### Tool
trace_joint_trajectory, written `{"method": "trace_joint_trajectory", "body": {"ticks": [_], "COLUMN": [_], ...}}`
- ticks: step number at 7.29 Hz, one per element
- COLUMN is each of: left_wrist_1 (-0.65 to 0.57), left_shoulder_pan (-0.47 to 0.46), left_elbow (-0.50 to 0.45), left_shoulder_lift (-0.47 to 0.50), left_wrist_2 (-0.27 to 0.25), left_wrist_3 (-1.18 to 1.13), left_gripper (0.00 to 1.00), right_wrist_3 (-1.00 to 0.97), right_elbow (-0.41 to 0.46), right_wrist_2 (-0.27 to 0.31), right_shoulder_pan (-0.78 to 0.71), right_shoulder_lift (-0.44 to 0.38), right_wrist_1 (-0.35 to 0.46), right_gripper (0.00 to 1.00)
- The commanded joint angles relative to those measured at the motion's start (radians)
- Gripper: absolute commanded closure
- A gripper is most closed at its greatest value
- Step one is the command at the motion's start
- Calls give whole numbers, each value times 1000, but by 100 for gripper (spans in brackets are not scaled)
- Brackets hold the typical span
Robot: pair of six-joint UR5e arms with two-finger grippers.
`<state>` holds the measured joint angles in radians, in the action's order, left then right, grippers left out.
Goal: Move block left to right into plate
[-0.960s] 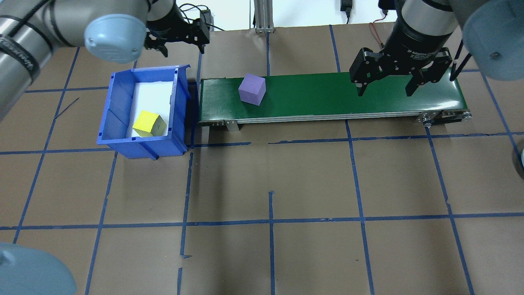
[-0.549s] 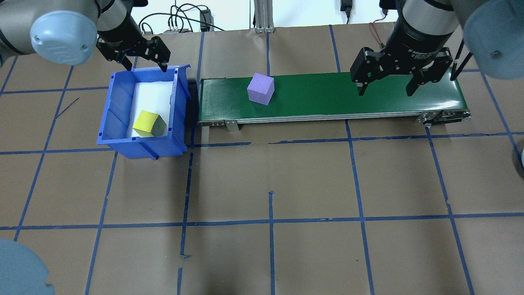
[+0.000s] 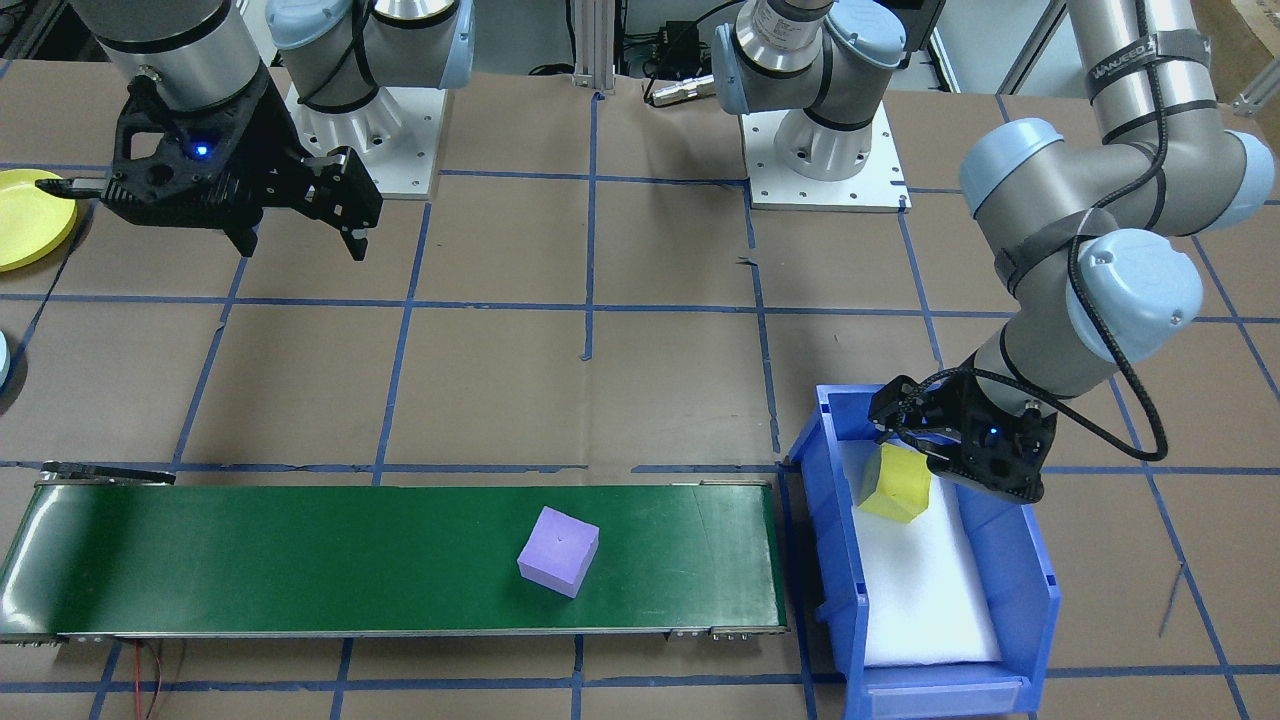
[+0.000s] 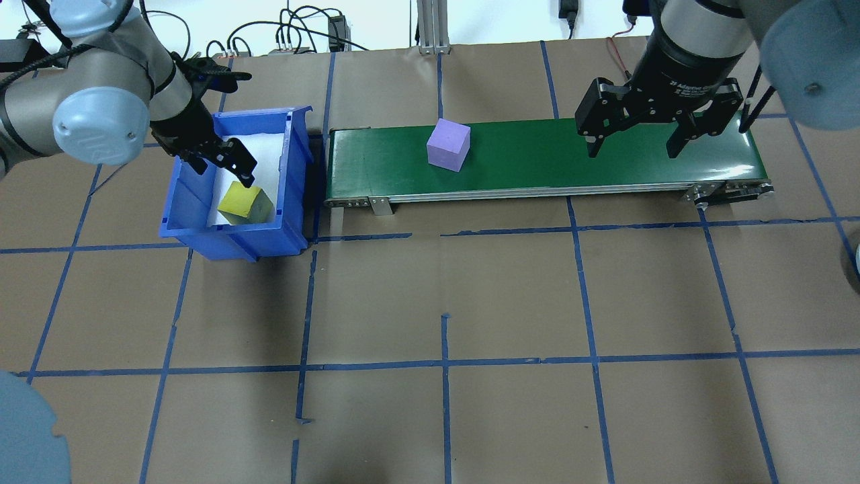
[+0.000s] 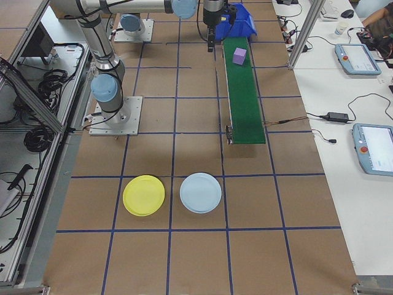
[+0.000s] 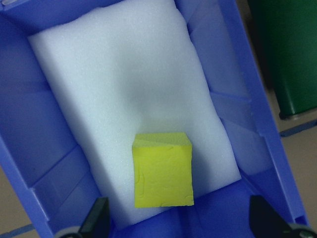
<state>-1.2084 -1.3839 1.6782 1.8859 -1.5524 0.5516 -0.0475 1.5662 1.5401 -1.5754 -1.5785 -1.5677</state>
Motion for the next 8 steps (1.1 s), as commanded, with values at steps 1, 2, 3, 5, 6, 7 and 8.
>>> {"method": "trace_joint_trajectory", "body": {"ticks": [1,2,3,5,6,7,8], "left_wrist_1": [154,173,196,211,207,214,202], "left_shoulder_pan": [3,3,3,3,3,3,2], "left_elbow": [80,81,78,77,62,48,-27], "left_shoulder_lift": [47,89,122,133,127,111,101], "left_wrist_2": [-5,-2,2,-6,-8,0,8], "left_wrist_3": [10,10,10,5,-13,-123,-206], "left_gripper": [0,0,0,23,46,50,50], "right_wrist_3": [0,0,0,0,0,0,0], "right_elbow": [0,0,0,-2,-2,-2,-2], "right_wrist_2": [-1,-2,0,0,0,0,0], "right_shoulder_pan": [0,0,0,0,0,0,0], "right_shoulder_lift": [0,0,0,-2,-2,-2,-2], "right_wrist_1": [0,0,0,0,0,2,0], "right_gripper": [0,0,0,0,0,0,0]}}
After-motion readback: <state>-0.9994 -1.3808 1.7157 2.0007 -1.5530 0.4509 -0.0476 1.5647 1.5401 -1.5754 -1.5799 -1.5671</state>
